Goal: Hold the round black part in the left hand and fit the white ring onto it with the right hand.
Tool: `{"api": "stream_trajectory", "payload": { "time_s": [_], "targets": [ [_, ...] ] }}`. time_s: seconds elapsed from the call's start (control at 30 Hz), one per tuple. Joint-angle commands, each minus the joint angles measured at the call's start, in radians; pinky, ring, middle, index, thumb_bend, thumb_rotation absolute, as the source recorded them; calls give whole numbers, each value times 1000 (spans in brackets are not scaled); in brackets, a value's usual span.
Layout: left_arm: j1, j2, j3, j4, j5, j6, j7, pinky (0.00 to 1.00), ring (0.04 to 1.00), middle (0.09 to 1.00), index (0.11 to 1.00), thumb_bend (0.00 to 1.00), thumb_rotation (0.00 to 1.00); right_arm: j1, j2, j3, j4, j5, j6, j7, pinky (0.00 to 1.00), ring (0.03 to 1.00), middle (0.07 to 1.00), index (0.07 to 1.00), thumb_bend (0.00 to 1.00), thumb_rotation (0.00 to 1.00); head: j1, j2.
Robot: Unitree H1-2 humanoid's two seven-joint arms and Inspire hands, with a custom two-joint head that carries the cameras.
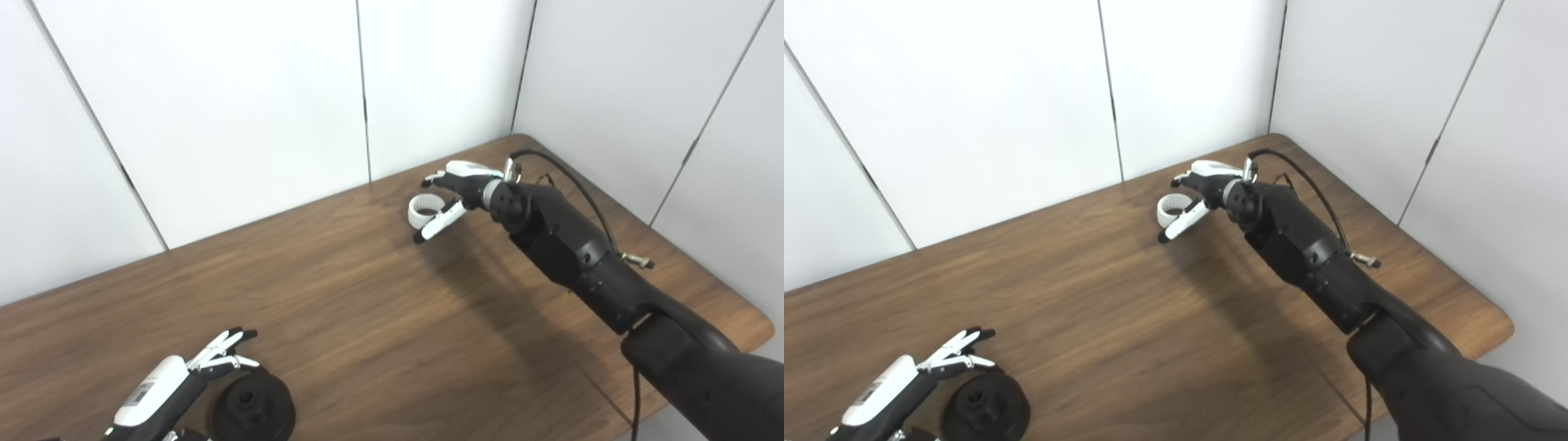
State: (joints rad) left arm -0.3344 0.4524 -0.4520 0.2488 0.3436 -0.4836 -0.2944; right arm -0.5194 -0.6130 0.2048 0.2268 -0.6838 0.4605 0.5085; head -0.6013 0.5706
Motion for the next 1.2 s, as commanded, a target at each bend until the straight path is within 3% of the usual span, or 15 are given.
{"api": "stream_trajectory", "payload": {
  "time_s": [0.0,0.23,0.63,0.97,1.0,1.17],
  "targets": [
    [24,41,-9,16,24,22,-62,870,1000,964,488,522,64,-63,-24,-6,-10,-1,3,-16,871,936,1000,931,1000,499,-1,0],
    [28,39,-7,11,34,32,-66,852,1000,968,489,522,65,-63,-13,15,24,-2,-16,-49,856,938,987,896,999,387,-1,0],
    [42,40,10,-6,34,34,-79,860,1000,964,488,522,64,-53,17,26,82,-4,-68,-185,805,888,928,820,856,268,20,14],
    [42,41,17,-15,33,38,-90,857,1000,964,488,522,64,-45,42,14,127,5,-137,-346,747,819,833,649,725,163,25,18],
    [42,41,18,-13,34,36,-89,851,1000,962,488,522,65,-45,43,13,129,7,-139,-352,753,820,827,570,619,152,25,18],
    [44,43,21,-21,36,41,-93,850,1000,962,488,522,65,-46,45,12,131,17,-147,-367,758,817,812,496,520,143,28,23]
  ]
}}
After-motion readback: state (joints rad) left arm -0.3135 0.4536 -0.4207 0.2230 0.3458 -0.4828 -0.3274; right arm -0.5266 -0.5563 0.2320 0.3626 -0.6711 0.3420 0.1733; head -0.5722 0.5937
